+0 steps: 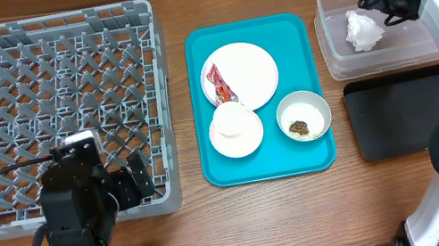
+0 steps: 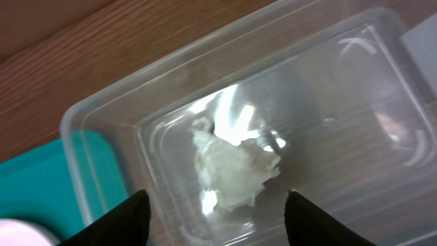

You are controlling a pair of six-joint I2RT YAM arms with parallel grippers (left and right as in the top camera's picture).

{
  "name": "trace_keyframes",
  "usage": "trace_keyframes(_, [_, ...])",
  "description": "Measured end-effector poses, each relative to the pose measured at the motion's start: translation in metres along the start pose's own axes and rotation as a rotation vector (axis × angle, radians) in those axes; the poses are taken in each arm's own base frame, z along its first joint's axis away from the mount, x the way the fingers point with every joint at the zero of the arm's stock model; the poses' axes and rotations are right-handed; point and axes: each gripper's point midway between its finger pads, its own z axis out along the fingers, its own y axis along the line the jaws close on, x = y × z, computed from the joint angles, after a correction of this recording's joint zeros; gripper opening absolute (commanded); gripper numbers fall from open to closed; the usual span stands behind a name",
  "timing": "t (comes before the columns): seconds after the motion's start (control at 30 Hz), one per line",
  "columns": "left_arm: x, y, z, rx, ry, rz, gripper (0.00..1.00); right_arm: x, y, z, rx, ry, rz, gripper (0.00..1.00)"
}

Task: Sort waste into correct bins and load items into the dishwasher
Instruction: 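Move the right gripper to the plate and grasp the red wrapper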

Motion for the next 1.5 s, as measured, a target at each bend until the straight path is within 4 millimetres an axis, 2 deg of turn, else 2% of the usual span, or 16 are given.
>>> trace_keyframes(0.1, [0.000,0.000,0.000,0.000,0.000,0.000,1.00,0.003,0.020,-0.008,-0.105,0.014,-0.044,0.69])
trace_keyframes(0.23, [0.000,0.000,0.000,0.000,0.000,0.000,1.00,0.012,0.070,-0.041,-0.297,0.013,-0.179,0.72])
trace_keyframes(0.33, [0.000,0.000,0.000,0.000,0.000,0.000,1.00,0.036,0.121,-0.068,-0.420,0.026,-0.309,0.75])
trace_keyframes(0.43, [0.000,0.000,0.000,0.000,0.000,0.000,1.00,0.064,0.164,-0.079,-0.478,0.046,-0.426,0.81])
trace_keyframes(0.6, [0.000,0.000,0.000,0.000,0.000,0.000,1.00,0.114,0.219,-0.074,-0.489,0.083,-0.589,0.84])
trace_keyframes(0.73, [0.000,0.000,0.000,0.000,0.000,0.000,1.00,0.149,0.246,-0.049,-0.475,0.124,-0.694,0.84])
trace_keyframes(0.8, [0.000,0.000,0.000,0.000,0.000,0.000,1.00,0.169,0.255,-0.032,-0.460,0.159,-0.736,0.83])
trace_keyframes(1.0, [0.000,0.000,0.000,0.000,0.001,0.000,1.00,0.210,0.267,0.012,-0.429,0.235,-0.801,0.83])
trace_keyframes(1.13, [0.000,0.000,0.000,0.000,0.001,0.000,1.00,0.225,0.272,0.030,-0.422,0.255,-0.820,0.81])
trace_keyframes(1.27, [0.000,0.000,0.000,0.000,0.001,0.000,1.00,0.235,0.272,0.045,-0.415,0.274,-0.827,0.75])
trace_keyframes(1.5, [0.000,0.000,0.000,0.000,0.001,0.000,1.00,0.251,0.263,0.065,-0.384,0.331,-0.828,0.41])
